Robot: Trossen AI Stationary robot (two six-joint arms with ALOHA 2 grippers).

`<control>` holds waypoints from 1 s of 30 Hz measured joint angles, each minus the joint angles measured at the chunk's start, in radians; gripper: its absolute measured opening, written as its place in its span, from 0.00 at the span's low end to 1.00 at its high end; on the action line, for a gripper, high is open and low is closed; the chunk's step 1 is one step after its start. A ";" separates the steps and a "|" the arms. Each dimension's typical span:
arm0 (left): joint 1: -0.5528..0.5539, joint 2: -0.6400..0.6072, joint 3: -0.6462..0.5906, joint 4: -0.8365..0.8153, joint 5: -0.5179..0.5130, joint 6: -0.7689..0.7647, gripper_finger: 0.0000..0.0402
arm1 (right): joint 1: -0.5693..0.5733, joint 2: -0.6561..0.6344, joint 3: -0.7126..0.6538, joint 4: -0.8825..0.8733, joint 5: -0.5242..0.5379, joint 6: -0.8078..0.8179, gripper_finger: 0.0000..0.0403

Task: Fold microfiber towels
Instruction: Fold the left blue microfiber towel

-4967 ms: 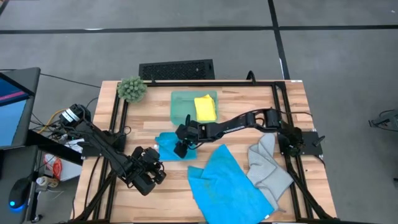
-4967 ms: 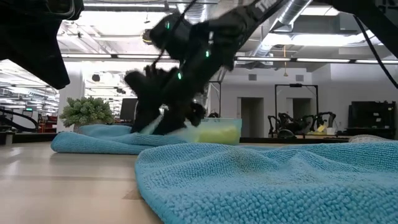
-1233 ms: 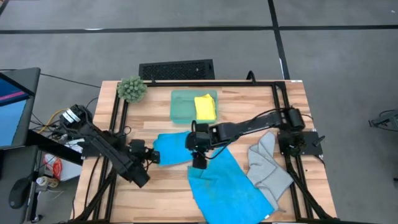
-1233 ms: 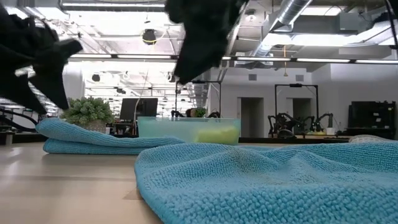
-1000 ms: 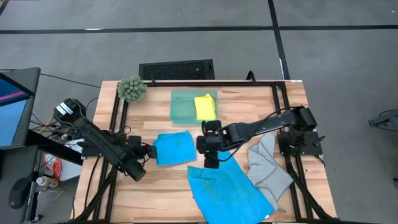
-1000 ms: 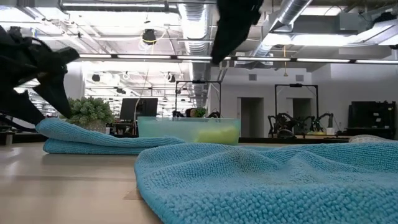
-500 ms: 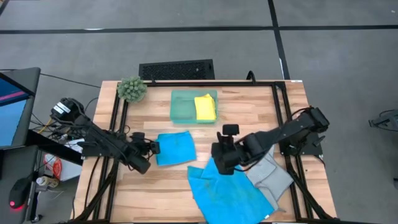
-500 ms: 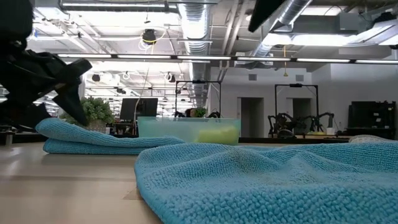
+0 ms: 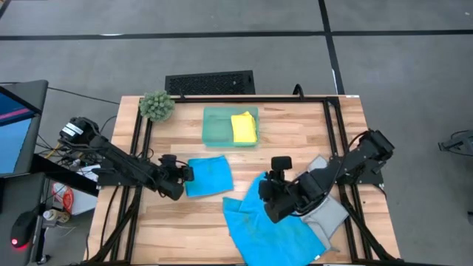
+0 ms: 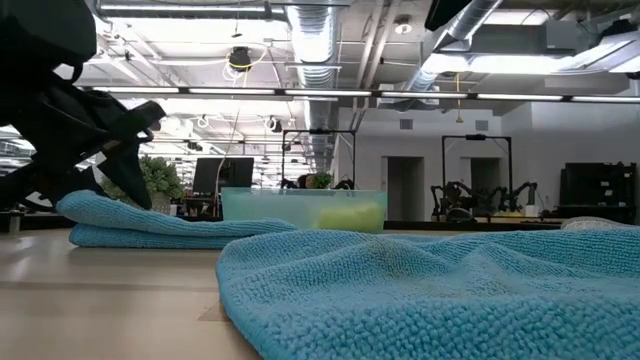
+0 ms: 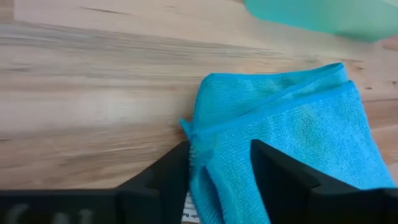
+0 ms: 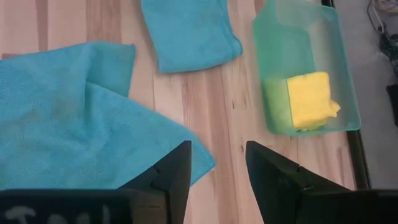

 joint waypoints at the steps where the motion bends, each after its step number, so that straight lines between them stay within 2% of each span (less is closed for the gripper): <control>1: 0.001 0.000 0.000 0.003 -0.001 0.000 0.34 | 0.005 0.000 0.000 0.000 0.004 0.001 0.43; 15: 0.003 0.000 0.000 0.080 0.010 0.066 0.02 | 0.031 0.000 0.000 -0.052 0.008 0.051 0.37; 21: 0.018 0.000 0.060 0.144 0.007 0.172 0.00 | 0.037 0.001 0.000 -0.063 0.018 0.063 0.35; 30: 0.123 0.000 0.199 0.145 0.014 0.465 0.00 | 0.038 0.001 0.000 -0.060 0.030 0.067 0.33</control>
